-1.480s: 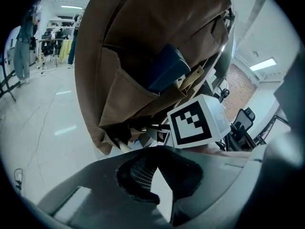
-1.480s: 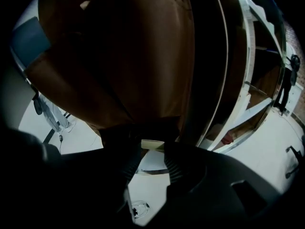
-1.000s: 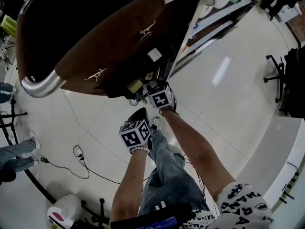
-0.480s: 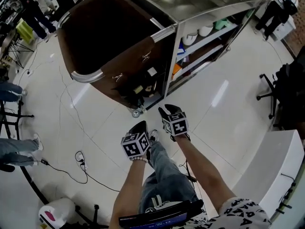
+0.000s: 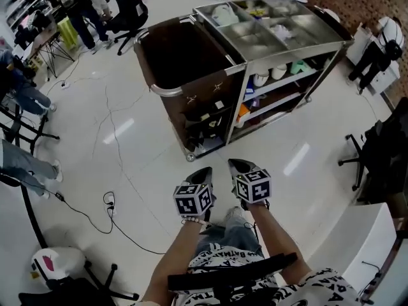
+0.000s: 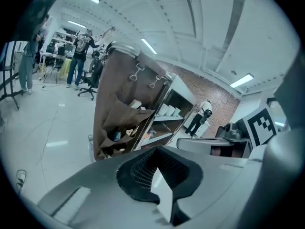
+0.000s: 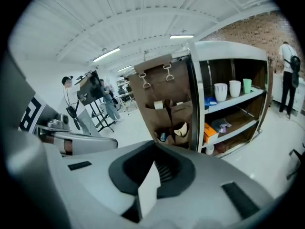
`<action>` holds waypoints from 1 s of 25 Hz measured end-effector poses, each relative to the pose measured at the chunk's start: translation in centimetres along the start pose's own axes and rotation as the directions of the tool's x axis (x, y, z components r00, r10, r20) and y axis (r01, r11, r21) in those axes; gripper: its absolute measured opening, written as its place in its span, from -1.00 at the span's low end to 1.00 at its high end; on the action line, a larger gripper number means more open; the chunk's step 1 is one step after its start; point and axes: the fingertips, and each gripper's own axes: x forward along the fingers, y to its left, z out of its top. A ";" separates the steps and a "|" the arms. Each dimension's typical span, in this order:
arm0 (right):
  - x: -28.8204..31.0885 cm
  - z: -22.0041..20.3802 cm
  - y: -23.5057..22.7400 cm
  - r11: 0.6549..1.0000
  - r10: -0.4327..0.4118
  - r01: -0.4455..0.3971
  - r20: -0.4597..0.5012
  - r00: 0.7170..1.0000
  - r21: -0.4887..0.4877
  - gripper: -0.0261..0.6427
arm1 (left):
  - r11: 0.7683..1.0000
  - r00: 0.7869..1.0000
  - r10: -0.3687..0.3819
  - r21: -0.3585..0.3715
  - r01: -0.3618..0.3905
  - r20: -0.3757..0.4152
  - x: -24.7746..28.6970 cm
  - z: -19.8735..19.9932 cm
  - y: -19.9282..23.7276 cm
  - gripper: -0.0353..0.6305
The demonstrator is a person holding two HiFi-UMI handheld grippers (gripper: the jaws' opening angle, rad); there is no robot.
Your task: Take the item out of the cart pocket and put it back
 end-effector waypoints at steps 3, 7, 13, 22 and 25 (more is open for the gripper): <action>-2.3 1.5 2.2 0.998 0.042 -0.042 0.004 0.999 -0.042 -0.92 | 0.999 0.999 -0.026 0.021 0.025 0.038 -2.0 1.5 -2.5 -0.89; -4.9 2.9 3.7 0.993 0.083 -0.081 0.019 0.996 -0.086 -0.92 | 0.999 0.997 -0.034 0.017 0.033 0.067 -3.5 2.2 -4.6 -0.89; -7.9 4.6 4.1 0.985 0.109 -0.099 0.064 0.992 -0.143 -0.92 | 1.000 0.994 -0.008 -0.006 0.009 0.105 -4.6 2.2 -6.7 -0.89; -9.2 4.8 3.1 0.977 0.165 -0.151 0.080 0.983 -0.152 -0.92 | 0.999 0.990 0.035 -0.001 -0.035 0.135 -4.7 2.4 -8.3 -0.89; -9.5 4.8 2.6 0.976 0.170 -0.156 0.083 0.982 -0.152 -0.92 | 0.999 0.989 0.042 0.001 -0.043 0.140 -4.5 2.4 -8.9 -0.89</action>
